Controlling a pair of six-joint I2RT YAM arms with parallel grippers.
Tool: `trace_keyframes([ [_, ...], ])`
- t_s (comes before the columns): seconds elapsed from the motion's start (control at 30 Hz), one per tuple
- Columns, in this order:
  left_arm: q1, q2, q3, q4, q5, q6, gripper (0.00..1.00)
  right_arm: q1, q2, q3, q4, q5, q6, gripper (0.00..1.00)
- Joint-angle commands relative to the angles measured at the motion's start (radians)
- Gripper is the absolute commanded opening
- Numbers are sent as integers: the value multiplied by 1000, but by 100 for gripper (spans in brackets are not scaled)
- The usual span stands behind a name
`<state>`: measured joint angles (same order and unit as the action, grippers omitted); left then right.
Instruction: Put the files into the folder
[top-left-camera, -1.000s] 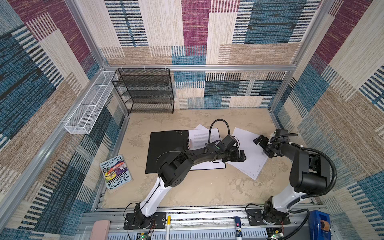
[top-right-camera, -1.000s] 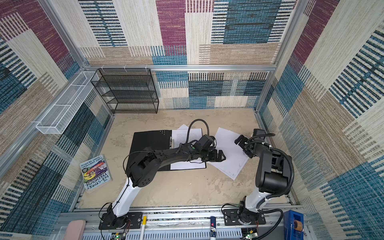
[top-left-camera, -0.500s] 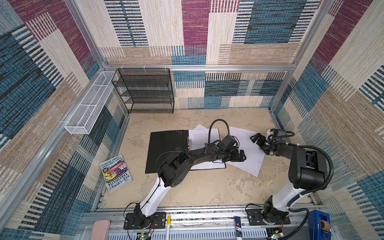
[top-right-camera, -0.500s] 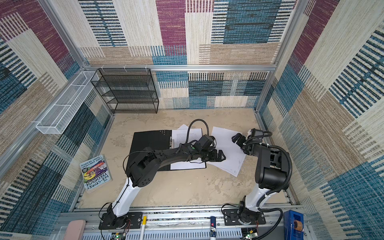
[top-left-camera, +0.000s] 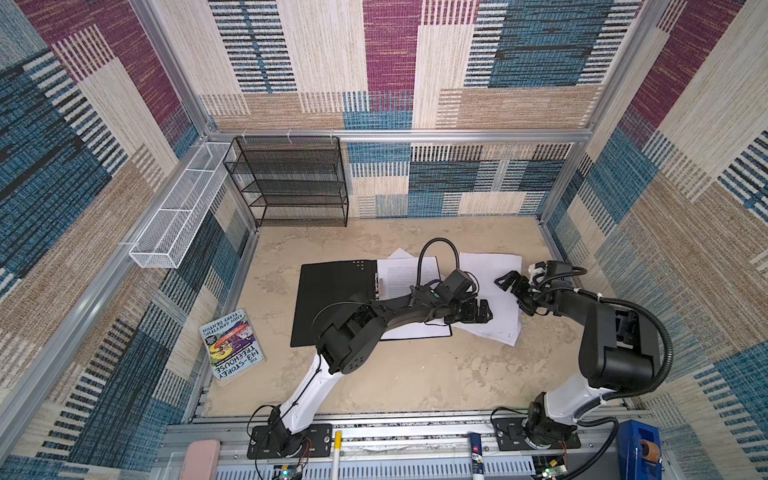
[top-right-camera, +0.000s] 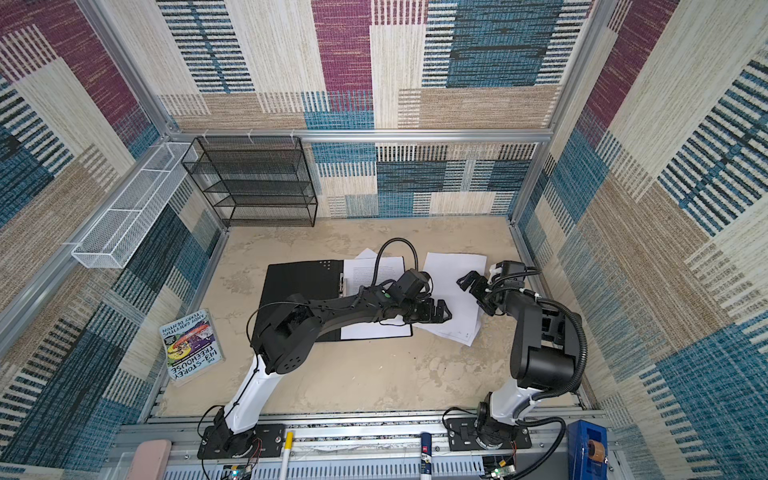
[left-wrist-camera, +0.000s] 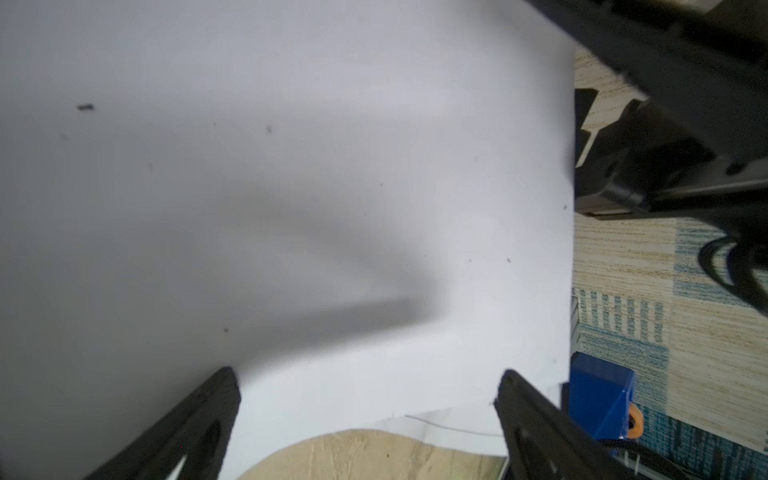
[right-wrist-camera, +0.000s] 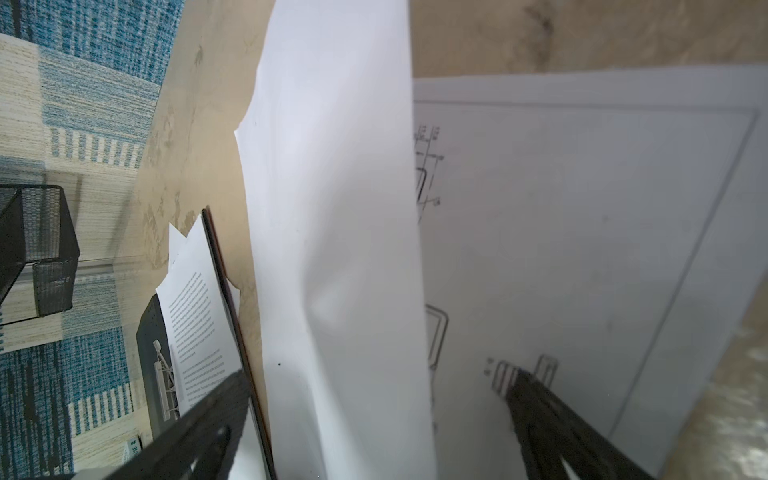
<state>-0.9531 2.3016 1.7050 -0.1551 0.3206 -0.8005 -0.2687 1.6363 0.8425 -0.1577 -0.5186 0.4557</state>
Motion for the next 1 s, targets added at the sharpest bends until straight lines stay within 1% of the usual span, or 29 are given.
trace_keyframes([
  [0.0, 0, 25, -22, -204, -23, -17, 99, 6, 14, 38, -61, 31, -21, 100],
  [0.1, 0, 24, -28, -203, -24, -16, 99, 32, 18, 72, -90, 88, -37, 100],
  [0.13, 0, 21, -31, -202, -23, -16, 99, 36, 17, 77, -88, 84, -41, 100],
  [0.33, 3, 20, -36, -198, -17, -19, 99, 38, 26, 79, -62, -2, -18, 100],
  [0.43, 4, 19, -36, -194, -13, -18, 99, 38, 14, 47, -38, -21, 6, 100],
  [0.57, 7, 18, -41, -188, -5, -20, 99, 37, -19, -19, 45, -78, 49, 99],
  [0.67, 10, 14, -48, -182, -2, -23, 99, 37, -55, -63, 94, -90, 77, 96],
  [0.97, 13, 13, -60, -170, 8, -28, 99, 35, -130, -86, 80, -13, 91, 81],
])
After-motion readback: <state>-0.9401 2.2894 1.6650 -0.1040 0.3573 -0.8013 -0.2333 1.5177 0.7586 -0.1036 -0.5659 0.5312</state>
